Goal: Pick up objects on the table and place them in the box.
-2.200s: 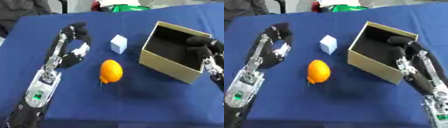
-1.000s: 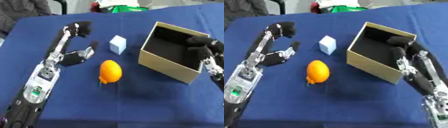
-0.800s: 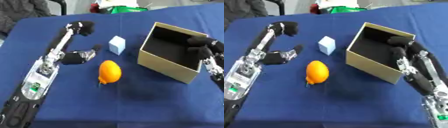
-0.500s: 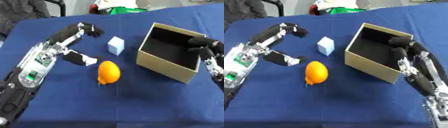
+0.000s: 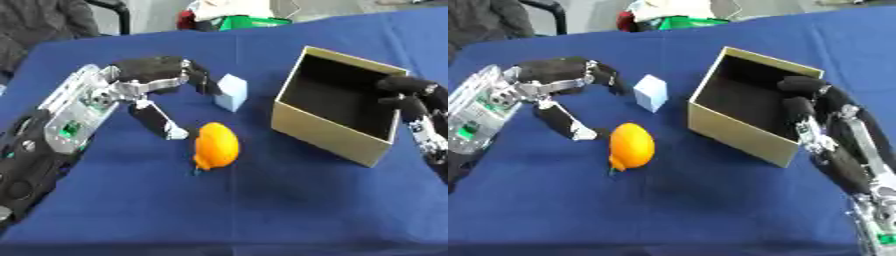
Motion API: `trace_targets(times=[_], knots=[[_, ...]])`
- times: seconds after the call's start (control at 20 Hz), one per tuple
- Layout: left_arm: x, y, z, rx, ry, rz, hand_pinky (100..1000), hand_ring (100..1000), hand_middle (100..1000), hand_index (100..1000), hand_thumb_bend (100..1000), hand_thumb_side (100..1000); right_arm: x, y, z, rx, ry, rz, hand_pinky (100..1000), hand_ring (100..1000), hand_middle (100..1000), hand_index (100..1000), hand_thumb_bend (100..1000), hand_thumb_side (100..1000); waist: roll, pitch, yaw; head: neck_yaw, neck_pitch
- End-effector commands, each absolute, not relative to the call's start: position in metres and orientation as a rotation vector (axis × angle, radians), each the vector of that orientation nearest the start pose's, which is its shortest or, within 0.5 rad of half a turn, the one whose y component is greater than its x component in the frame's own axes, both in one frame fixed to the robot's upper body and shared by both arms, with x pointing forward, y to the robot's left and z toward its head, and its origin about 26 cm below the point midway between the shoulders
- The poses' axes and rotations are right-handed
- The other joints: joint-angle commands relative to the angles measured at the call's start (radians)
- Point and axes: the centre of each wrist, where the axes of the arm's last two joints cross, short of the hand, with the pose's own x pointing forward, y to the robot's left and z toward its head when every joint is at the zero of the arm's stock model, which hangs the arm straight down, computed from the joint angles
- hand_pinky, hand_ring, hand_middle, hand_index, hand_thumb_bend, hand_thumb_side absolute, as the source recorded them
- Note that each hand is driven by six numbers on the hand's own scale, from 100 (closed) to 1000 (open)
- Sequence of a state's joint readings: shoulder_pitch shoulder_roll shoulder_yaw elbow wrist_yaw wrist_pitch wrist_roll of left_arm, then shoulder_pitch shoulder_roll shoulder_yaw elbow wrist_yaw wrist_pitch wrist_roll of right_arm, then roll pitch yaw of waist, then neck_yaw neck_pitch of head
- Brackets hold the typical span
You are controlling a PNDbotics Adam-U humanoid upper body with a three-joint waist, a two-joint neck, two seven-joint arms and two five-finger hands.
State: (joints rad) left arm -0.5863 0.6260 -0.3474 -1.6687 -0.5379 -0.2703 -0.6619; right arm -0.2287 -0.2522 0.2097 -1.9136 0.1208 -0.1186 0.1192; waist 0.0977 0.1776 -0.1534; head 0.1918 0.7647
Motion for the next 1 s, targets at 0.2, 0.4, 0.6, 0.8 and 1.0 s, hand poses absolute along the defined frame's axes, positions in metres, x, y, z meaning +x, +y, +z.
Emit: trace_targets(times=[0.2, 0.4, 0.6, 0.8, 1.0], knots=[[0.374, 0.235, 0.208, 0.421, -1.466, -2.119, 759, 708, 689, 846, 360, 142, 0.298, -0.208, 0.145, 0.036, -2.188, 0.689, 800, 890, 754, 828, 100, 718, -0.001, -0.019, -0.005, 0.006, 0.005], [0.379, 0.229, 0.204, 0.393, -1.428, -2.162, 759, 709, 691, 846, 355, 137, 0.298, -0.208, 0.145, 0.038, -2.188, 0.692, 800, 890, 754, 828, 100, 718, -0.001, -0.019, -0.008, 0.006, 0.005], [0.383, 0.225, 0.198, 0.358, -1.388, -2.197, 757, 707, 688, 845, 344, 135, 0.298, -0.207, 0.145, 0.039, -2.188, 0.694, 800, 890, 754, 828, 100, 718, -0.001, -0.019, -0.009, 0.007, 0.005], [0.387, 0.222, 0.189, 0.324, -1.356, -2.210, 753, 700, 676, 839, 325, 126, 0.298, -0.207, 0.145, 0.042, -2.188, 0.696, 800, 890, 754, 828, 100, 720, -0.002, -0.017, -0.010, 0.007, 0.005], [0.391, 0.221, 0.180, 0.295, -1.332, -2.212, 743, 679, 636, 807, 260, 100, 0.298, -0.207, 0.145, 0.042, -2.189, 0.697, 800, 889, 754, 828, 100, 719, -0.003, -0.015, -0.011, 0.007, 0.005]])
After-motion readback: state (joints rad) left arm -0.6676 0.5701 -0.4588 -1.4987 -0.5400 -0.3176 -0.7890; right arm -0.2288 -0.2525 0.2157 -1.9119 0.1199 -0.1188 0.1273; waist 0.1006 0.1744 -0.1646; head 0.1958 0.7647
